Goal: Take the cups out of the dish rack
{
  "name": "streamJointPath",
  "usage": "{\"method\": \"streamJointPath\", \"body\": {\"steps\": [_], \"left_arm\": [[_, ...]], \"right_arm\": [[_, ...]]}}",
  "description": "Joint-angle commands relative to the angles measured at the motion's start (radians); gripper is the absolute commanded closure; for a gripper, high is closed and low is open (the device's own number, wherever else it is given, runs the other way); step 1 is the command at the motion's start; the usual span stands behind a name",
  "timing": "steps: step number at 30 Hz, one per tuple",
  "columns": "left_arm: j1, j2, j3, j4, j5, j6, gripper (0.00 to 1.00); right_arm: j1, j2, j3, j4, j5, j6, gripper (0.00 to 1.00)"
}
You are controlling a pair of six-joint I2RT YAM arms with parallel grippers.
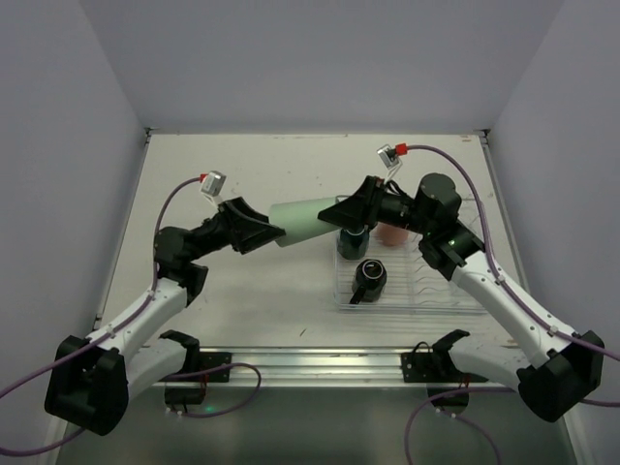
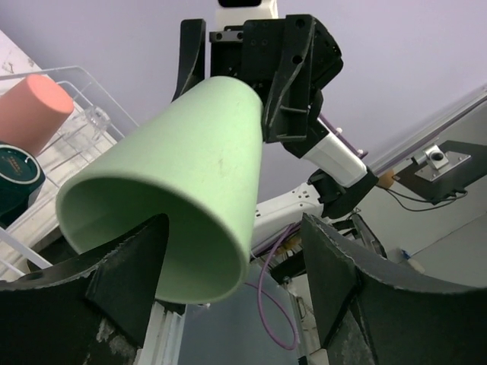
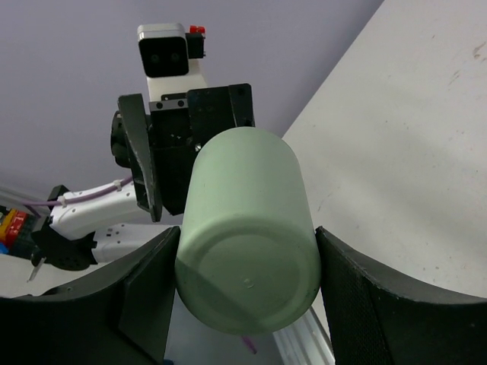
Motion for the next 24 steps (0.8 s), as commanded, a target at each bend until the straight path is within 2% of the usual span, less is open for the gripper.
{"method": "streamJointPath", "body": {"steps": [1,3,6,7,9,10,11,12,13,16,17,18,20,21,22,23,24], "left_arm": [[-0.008,-0.01,0.026,0.068,-0.035,-0.023,0.27],[-0.008,-0.011,0.033,0.068,-0.043,-0.028,0.31],[-0.008,-0.003,0.039,0.068,-0.039,-0.034,0.46],[-0.008,-0.001,0.039,0.068,-0.038,-0.035,0.6],[-0.008,0.002,0.039,0.068,-0.037,-0.04,0.76],[-0.008,0.003,0.039,0.068,-0.037,-0.042,0.89],[-0.008,0.006,0.04,0.068,-0.035,-0.043,0.96],[-0.008,0.011,0.042,0.065,-0.029,-0.043,1.0],[-0.008,0.014,0.048,0.054,-0.026,-0.043,1.0],[0.0,0.009,0.072,-0.012,-0.006,-0.019,1.0],[0.013,0.002,0.083,-0.053,0.0,0.003,1.0],[0.024,-0.009,0.095,-0.116,0.006,0.071,1.0],[0.064,-0.043,0.166,-0.393,0.0,0.183,1.0],[0.079,-0.052,0.198,-0.508,-0.024,0.324,1.0],[0.093,-0.067,0.235,-0.746,-0.047,0.401,1.0],[0.113,-0.07,0.329,-0.864,-0.125,0.564,1.0],[0.116,-0.07,0.377,-0.977,-0.179,0.645,1.0]], "right_arm": [[0.012,0.012,-0.007,0.082,-0.014,0.009,1.0],[0.012,0.019,-0.007,0.085,-0.017,0.009,1.0],[0.013,0.028,-0.007,0.089,-0.026,0.007,1.0],[0.012,0.029,-0.005,0.086,-0.024,0.007,1.0],[0.012,0.028,-0.004,0.082,-0.026,0.004,1.0],[0.013,0.028,-0.001,0.082,-0.026,0.005,0.98],[0.013,0.029,0.004,0.075,-0.03,0.005,0.93],[0.012,0.035,0.02,0.066,-0.032,0.002,0.86],[0.012,0.04,0.033,0.026,-0.032,-0.004,0.73],[0.012,0.034,0.079,-0.089,0.002,-0.054,0.43],[0.012,0.028,0.09,-0.129,0.021,-0.086,0.15],[0.012,0.017,0.12,-0.182,0.084,-0.106,0.02],[0.01,0.012,0.158,-0.331,0.158,-0.174,0.01],[0.01,0.011,0.198,-0.38,0.227,-0.194,0.01],[0.009,0.014,0.22,-0.473,0.262,-0.212,0.01],[0.009,0.014,0.26,-0.517,0.302,-0.244,0.01],[0.01,0.017,0.278,-0.563,0.34,-0.26,0.01]]}}
